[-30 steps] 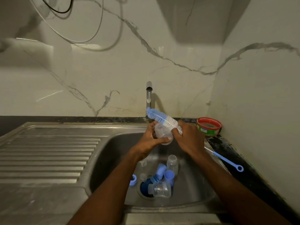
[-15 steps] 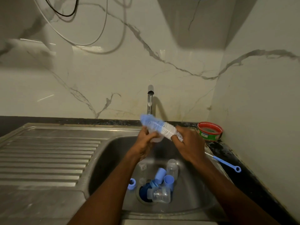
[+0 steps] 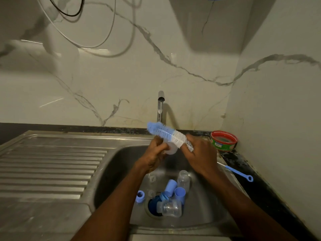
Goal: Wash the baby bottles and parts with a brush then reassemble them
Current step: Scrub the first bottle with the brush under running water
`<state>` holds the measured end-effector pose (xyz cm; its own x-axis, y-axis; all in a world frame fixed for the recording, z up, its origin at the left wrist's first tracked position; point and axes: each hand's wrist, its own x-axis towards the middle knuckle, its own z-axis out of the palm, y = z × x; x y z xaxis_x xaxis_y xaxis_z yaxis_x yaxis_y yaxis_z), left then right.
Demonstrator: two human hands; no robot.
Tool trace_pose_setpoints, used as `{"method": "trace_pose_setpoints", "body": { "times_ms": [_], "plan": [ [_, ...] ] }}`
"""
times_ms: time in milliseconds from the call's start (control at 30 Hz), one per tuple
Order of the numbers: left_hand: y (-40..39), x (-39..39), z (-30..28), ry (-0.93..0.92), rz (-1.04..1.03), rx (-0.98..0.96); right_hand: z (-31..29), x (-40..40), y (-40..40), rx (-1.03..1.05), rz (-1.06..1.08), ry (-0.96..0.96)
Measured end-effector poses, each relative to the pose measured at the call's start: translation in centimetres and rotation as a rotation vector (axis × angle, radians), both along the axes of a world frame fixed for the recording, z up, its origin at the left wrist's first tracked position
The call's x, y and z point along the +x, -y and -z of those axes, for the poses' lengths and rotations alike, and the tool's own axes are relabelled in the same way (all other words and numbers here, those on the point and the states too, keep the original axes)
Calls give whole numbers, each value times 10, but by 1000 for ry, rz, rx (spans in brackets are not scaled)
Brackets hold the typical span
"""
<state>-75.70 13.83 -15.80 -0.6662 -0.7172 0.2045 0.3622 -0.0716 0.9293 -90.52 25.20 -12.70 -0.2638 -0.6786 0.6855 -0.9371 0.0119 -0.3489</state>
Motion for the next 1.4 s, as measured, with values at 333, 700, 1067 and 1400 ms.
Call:
{"method": "trace_pose_setpoints", "body": {
  "times_ms": [333,700,1067,1400],
  "plan": [
    [12,-9,0,76,-225,82,-5,2,-5,16,89,11],
    [6,-15,-6,-48,-161,116,-7,7,-3,111,140,53],
    [-7,-26,-8,-80,-208,368,-2,20,4,275,256,86],
    [-5,-22,-10,93,-383,322,-11,32,5,351,215,12]
  ]
}}
